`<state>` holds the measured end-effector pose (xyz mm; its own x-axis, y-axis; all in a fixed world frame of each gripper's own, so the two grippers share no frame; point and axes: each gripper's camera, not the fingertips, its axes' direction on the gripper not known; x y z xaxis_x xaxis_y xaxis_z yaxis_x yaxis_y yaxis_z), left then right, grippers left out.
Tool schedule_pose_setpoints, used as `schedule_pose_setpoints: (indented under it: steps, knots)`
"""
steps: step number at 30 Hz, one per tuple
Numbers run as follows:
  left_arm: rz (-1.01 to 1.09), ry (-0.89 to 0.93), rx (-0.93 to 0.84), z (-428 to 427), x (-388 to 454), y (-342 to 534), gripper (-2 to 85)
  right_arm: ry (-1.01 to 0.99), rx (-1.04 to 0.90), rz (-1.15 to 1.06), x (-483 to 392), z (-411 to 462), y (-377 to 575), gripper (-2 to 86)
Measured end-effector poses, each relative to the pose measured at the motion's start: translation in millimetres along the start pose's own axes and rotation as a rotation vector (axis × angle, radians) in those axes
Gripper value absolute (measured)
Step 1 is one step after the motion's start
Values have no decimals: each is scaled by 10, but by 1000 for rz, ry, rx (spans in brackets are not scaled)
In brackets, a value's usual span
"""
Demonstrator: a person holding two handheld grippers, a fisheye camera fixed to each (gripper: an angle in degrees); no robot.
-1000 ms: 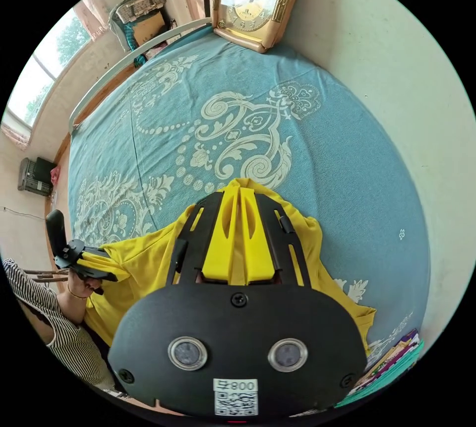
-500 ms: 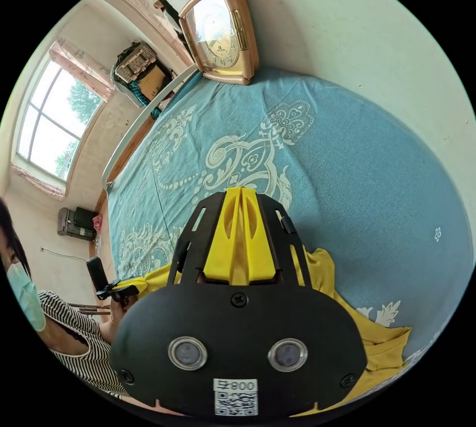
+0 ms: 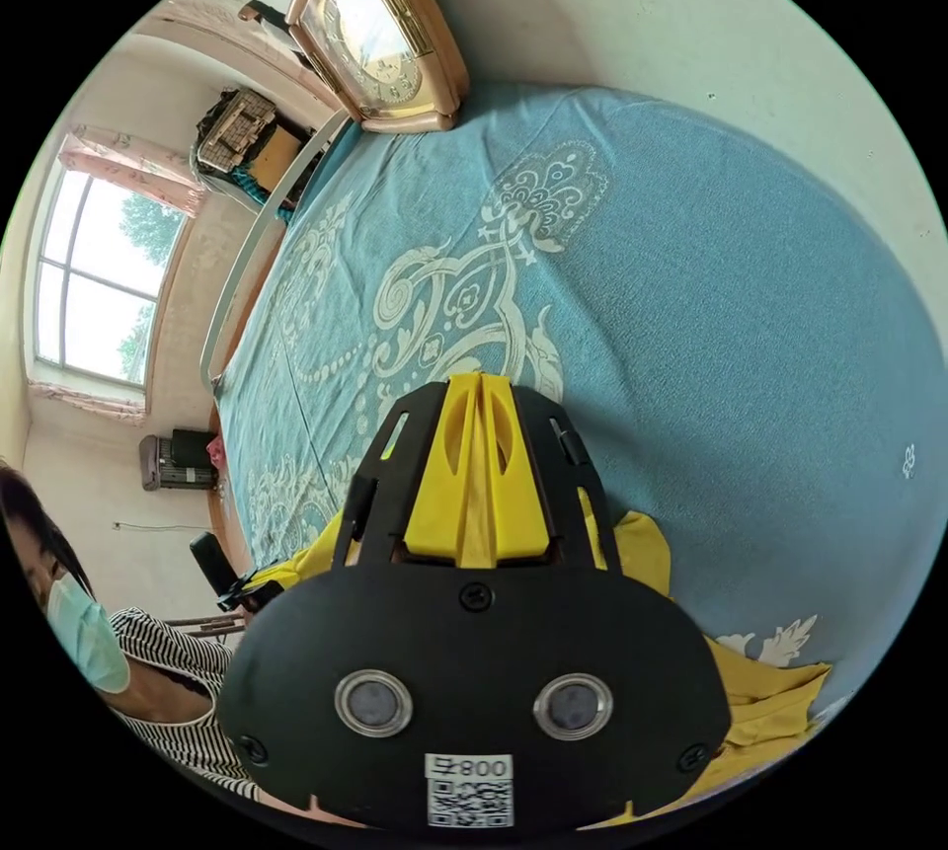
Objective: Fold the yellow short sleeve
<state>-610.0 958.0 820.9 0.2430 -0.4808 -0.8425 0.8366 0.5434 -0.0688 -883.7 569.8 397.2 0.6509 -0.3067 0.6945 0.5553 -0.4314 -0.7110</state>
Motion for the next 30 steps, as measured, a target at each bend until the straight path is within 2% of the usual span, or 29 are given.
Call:
schedule_pose_setpoints:
  steps: [6, 10, 15, 19, 23, 28, 30]
  knots:
    - [18, 6, -12, -136, 87, 5, 15, 48, 81, 29, 26, -337, 336, 9]
    - [35, 12, 5, -261, 169, 24, 13, -64, 143, 10, -18, -542, 654, 9]
    - [52, 48, 59, -450, 253, 84, 11, -90, 101, -203, -589, -445, 1382, 3]
    - [69, 53, 70, -558, 358, 112, 8, 27, -77, -210, -753, -31, 1683, 1]
    - [83, 56, 125, -707, 474, 165, 4, -50, -54, -165, -701, -142, 1877, 1]
    - [129, 126, 176, -828, 682, 173, 3, 24, 13, -191, -964, -498, 2475, 1]
    - [158, 80, 126, -793, 822, 127, 2, -27, 47, -230, -1137, -613, 2848, 1]
